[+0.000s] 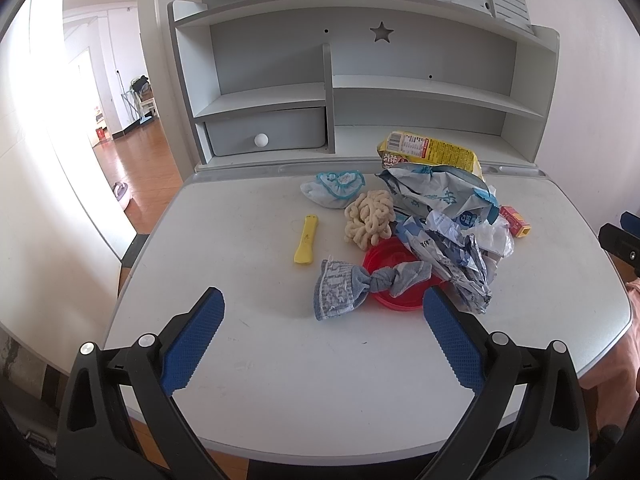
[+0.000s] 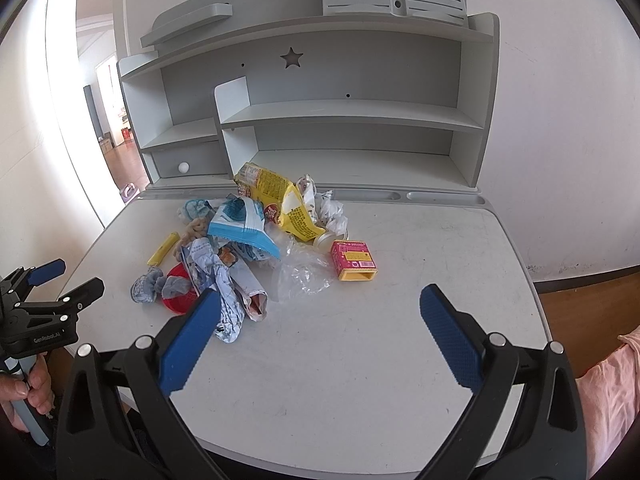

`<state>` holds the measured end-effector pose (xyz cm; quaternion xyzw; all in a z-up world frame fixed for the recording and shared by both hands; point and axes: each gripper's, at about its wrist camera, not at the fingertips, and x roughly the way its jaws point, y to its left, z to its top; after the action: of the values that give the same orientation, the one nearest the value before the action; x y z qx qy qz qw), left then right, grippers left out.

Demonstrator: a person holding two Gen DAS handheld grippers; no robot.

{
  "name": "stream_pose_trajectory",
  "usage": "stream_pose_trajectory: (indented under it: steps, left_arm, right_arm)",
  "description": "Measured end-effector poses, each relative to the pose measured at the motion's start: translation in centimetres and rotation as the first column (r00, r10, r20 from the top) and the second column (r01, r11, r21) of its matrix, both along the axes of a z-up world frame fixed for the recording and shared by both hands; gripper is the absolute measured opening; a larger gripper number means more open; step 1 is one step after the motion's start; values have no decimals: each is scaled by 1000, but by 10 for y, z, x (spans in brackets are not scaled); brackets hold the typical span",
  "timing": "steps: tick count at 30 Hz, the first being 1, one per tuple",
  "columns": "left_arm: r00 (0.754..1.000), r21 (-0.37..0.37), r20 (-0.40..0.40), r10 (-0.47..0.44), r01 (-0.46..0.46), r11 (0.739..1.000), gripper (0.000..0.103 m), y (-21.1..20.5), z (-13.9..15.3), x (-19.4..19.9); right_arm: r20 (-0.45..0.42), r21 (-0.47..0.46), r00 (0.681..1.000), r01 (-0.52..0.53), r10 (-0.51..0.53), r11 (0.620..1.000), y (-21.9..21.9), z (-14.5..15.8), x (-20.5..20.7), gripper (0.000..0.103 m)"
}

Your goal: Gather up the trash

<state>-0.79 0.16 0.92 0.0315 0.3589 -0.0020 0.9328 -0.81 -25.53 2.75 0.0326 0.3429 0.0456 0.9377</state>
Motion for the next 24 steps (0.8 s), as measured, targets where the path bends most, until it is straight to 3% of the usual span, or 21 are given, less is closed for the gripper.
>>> stream_pose_trajectory:
  steps: [24]
  left_arm:
    - [1000, 1, -5, -2, 2, 1000, 97, 0, -3, 0]
  right_arm:
    - [-1, -2, 1000, 0, 0, 1000, 0, 0, 0, 96]
